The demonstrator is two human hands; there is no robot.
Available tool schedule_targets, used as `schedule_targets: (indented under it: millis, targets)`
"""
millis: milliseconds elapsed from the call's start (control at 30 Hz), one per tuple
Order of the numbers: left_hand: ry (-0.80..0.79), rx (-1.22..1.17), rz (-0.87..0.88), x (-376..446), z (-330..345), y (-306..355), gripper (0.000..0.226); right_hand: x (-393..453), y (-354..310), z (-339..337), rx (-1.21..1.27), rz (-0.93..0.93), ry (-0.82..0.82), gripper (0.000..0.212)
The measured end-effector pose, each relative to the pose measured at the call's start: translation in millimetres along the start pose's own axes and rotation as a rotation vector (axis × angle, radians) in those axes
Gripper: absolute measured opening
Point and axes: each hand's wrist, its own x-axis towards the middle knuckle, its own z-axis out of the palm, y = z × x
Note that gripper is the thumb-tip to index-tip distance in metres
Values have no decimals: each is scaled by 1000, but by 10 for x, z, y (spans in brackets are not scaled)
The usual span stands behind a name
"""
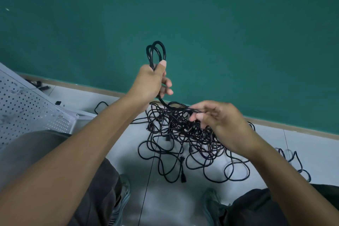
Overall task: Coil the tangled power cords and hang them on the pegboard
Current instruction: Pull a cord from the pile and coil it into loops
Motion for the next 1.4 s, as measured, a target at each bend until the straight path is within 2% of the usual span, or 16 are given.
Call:
schedule_targets:
  millis: [167, 300, 367, 433, 500, 567, 600, 700, 767, 867, 1000, 1200, 1400]
  targets:
    - [-215, 77, 24, -126, 213, -133, 34, 17, -107, -96, 29, -150, 168, 29]
    - [-352, 140, 31, -286, 336, -158, 49, 50, -137, -69, 90, -55, 312, 8]
    - [-438, 132, 15, -352, 361, -142, 61, 59, -123, -65, 54, 3, 378, 12]
    - [-538, 51, 0, -406, 367, -127, 55, 68, -118, -66, 5, 43, 440, 21]
    - [-634, -15, 4, -432, 364, -125, 38, 67, -120, -74, -11, 73, 483, 21]
    - [-682, -54, -16, -419, 344, -121, 27, 66, -114, -76, 10, 100, 487, 18]
    - [-692, -77, -26, -400, 326, -119, 28, 66, -105, -77, 52, 102, 458, 17]
    - [-698, -173, -35, -330, 246, -81, 31, 63, -70, -97, 203, 83, 341, 20]
    - [-668, -231, -34, -274, 181, -41, 30, 73, -31, -111, 190, 101, 282, 20]
    - [-622, -304, -30, -221, 107, 24, 31, 98, 42, -92, 119, 118, 229, 7]
    - [-545, -311, -40, -191, 98, 20, 34, 133, 80, -84, 69, 153, 314, 7]
    - [-403, -145, -18, -211, 212, -38, 43, 106, -47, -16, 370, 139, 391, 10]
    - [-372, -98, 44, -266, 275, -74, 41, 88, -184, -18, 457, 58, 370, 7]
